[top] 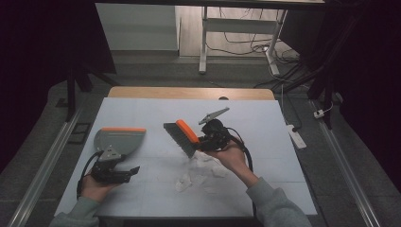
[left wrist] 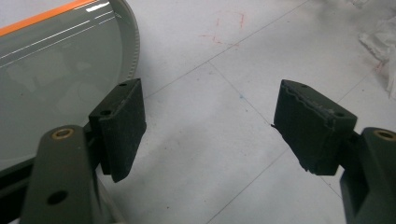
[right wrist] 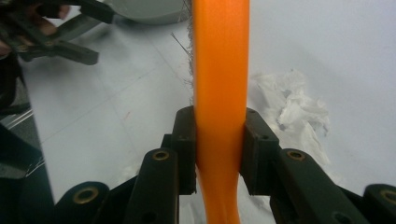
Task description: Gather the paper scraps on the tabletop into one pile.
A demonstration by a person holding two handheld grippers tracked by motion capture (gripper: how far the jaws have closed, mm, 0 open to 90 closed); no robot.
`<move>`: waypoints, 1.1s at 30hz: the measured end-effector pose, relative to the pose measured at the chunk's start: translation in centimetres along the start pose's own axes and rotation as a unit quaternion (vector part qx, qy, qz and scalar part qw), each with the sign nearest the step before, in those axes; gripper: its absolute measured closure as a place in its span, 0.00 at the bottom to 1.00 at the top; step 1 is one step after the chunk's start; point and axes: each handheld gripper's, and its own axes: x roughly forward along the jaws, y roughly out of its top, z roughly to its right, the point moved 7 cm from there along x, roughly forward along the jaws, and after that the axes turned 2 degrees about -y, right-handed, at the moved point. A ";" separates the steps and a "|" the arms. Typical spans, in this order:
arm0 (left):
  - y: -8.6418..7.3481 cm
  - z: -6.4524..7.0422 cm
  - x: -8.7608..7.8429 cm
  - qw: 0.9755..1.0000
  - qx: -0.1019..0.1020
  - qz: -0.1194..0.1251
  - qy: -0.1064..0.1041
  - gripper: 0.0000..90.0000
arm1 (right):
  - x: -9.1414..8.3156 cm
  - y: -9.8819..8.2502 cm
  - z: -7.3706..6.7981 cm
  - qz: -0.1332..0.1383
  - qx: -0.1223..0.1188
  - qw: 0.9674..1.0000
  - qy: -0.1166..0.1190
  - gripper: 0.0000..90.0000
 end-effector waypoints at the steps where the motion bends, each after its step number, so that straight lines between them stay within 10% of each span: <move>1: 0.0 0.0 0.0 1.000 0.000 0.000 0.000 0.29 | -0.3 0.0 -0.1 0.000 -0.004 1.000 -0.002 0.78; 7: 0.0 0.0 0.0 1.000 0.000 0.000 0.001 0.29 | -1.2 -1.0 -0.1 -0.011 -0.020 1.000 -0.017 0.78; 15: -0.1 -0.1 0.0 1.000 0.000 -0.001 0.002 0.29 | 0.2 -2.0 -2.4 -0.037 -0.045 0.998 0.029 0.78; 25: -0.1 -0.1 -0.1 1.000 0.000 0.001 0.001 0.29 | 2.3 -3.9 -8.2 -0.104 -0.112 0.983 0.102 0.78; 29: -0.1 -0.1 -0.1 1.000 -0.001 0.002 0.002 0.29 | 4.0 -5.5 -8.8 -0.139 -0.124 0.978 0.094 0.78; 33: -0.1 -0.1 -0.1 1.000 -0.001 0.001 0.002 0.29 | 4.1 -5.5 -7.0 -0.140 -0.116 0.981 0.062 0.78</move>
